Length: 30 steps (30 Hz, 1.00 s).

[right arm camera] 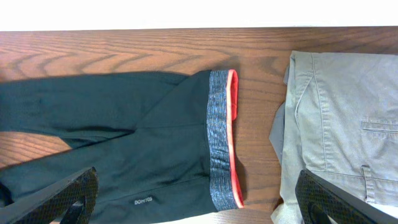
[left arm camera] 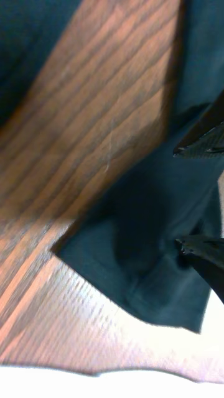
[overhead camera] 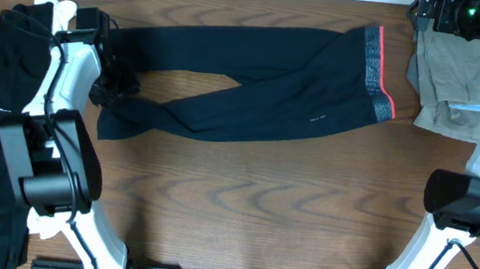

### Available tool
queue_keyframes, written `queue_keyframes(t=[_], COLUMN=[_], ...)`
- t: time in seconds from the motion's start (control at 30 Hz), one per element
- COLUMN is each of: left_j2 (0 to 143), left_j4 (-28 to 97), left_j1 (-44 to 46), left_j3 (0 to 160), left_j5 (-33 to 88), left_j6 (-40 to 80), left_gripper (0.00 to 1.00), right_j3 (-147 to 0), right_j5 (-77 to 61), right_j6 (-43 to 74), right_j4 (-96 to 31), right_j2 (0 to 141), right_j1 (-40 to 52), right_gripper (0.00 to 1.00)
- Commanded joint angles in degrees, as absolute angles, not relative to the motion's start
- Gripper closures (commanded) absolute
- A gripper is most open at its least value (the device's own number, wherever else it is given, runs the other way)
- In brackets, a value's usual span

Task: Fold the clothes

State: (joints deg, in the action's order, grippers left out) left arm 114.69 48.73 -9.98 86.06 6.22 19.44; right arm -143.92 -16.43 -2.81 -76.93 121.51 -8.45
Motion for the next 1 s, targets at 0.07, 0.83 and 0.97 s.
queue_keyframes(t=[0.07,0.83,0.97], left_j2=[119.52,120.46,120.31], left_j4=[48.27,57.87,64.34], left_j1=[-9.96,-9.96,-9.96], left_j3=[86.48,91.72,95.74], left_j5=[7.53,7.05,6.28], left_j6=[18.65,18.46,18.15], left_gripper=[0.58,0.94,0.94], right_j3=[-143.83,-143.83,-143.83], right_j5=[-16.1,-16.08,-16.1], right_j6=[-3.7,-3.73,-3.73], right_j4=[-76.99,-76.99,-76.97], right_j2=[121.64,121.64,121.64], right_j1=[-8.56,-8.56,-8.62], right_gripper=[0.01,0.01,0.01])
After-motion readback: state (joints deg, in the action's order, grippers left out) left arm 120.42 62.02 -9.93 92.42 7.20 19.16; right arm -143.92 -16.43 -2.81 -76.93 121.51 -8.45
